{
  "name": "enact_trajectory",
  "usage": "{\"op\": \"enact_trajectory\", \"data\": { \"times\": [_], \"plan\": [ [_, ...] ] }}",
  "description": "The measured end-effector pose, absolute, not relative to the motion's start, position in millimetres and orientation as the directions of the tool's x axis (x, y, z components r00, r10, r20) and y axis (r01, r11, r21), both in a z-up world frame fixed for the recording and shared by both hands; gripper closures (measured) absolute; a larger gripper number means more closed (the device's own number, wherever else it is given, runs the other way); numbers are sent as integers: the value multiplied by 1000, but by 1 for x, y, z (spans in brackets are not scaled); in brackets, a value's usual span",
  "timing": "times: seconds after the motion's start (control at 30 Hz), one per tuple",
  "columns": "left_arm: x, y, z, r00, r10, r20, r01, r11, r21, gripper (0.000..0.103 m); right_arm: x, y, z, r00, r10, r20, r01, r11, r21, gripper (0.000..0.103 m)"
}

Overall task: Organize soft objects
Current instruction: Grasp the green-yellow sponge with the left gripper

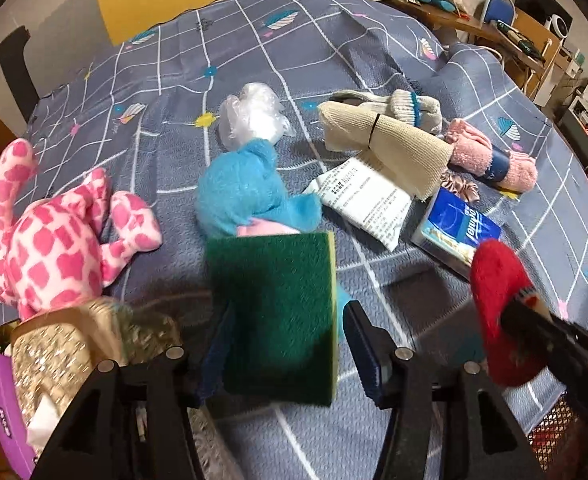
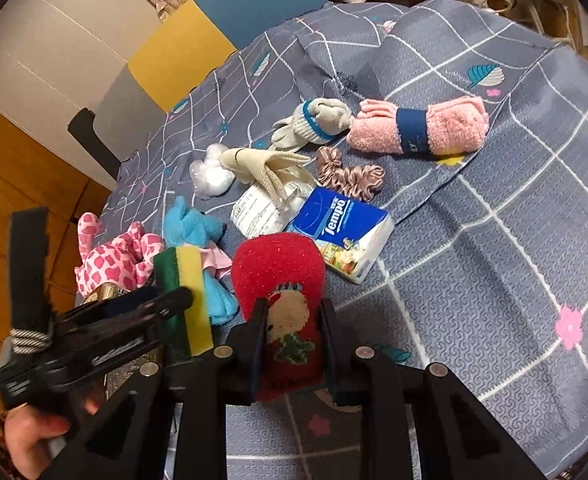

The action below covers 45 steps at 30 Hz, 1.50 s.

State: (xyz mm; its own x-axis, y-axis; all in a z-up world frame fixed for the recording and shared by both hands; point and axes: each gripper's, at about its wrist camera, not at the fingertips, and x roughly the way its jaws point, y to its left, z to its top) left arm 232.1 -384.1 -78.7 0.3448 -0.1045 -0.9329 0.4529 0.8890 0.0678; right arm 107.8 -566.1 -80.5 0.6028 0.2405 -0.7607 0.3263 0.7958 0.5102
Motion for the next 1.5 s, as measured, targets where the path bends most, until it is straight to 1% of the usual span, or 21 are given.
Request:
{"op": "enact_trajectory", "data": {
  "times": [0.17,0.27,0.3,0.4,0.43,0.5,0.6,0.67,0.7,0.77,0.83,0.9,1.03,1.1,1.13,1.17,1.2,1.27,1.37,1.47,1.5],
  "plan": [
    [238,-396,-89,381,-67,-922,461,878,127,40,107,-567,-78,610,246,-753,328,787,523,78],
    [237,-400,-91,400,-71,-914,463,876,134,39,105,-569,-77,615,249,-748,332,779,532,78],
    [235,-401,-90,400,-93,-912,466,877,115,39,105,-569,-77,616,249,-747,334,777,534,78],
    [218,-402,-80,381,-239,-893,532,847,1,40,103,-572,-77,618,249,-745,344,767,542,78],
    [211,-405,-78,354,-289,-890,570,820,-40,43,102,-574,-77,620,249,-744,349,762,545,78],
    [201,-407,-76,347,-320,-882,605,795,-51,45,102,-576,-77,623,244,-744,358,756,548,78],
    [196,-401,-67,435,-306,-847,560,828,-12,45,101,-579,-77,625,234,-745,370,751,547,78],
    [197,-397,-60,517,-269,-812,517,855,45,41,101,-581,-77,625,237,-744,372,747,551,78],
    [198,-397,-61,532,-241,-811,501,863,72,41,101,-581,-77,624,237,-744,373,746,551,78],
    [211,-400,-67,516,-181,-837,478,872,105,40,101,-581,-77,624,242,-743,370,746,554,78],
    [223,-399,-78,477,-138,-868,451,886,108,40,101,-581,-77,624,240,-743,372,746,553,78],
    [232,-399,-88,446,-104,-889,427,897,110,36,101,-582,-77,625,242,-742,372,744,556,78],
    [236,-399,-100,453,-61,-889,406,902,145,34,100,-583,-78,625,245,-741,377,737,561,78],
    [234,-401,-101,464,-60,-884,405,902,151,34,100,-583,-78,624,246,-742,379,735,563,78],
    [232,-401,-101,471,-77,-879,412,900,141,35,100,-583,-78,623,247,-742,379,734,563,78],
    [228,-401,-99,480,-93,-872,419,898,135,45,100,-583,-78,624,249,-741,379,733,565,78],
    [225,-400,-98,494,-97,-864,423,895,141,46,100,-584,-78,624,249,-740,380,731,567,78],
    [220,-403,-97,519,-63,-852,426,883,194,50,100,-584,-78,625,249,-740,382,729,568,78],
    [211,-404,-94,539,-51,-841,423,879,218,52,99,-587,-79,624,246,-741,392,722,570,78],
    [201,-399,-86,519,-94,-850,427,890,163,52,99,-588,-80,626,247,-740,394,718,573,78],
    [195,-396,-80,510,-127,-851,433,892,126,52,99,-588,-80,625,244,-741,395,720,570,78]
  ]
}}
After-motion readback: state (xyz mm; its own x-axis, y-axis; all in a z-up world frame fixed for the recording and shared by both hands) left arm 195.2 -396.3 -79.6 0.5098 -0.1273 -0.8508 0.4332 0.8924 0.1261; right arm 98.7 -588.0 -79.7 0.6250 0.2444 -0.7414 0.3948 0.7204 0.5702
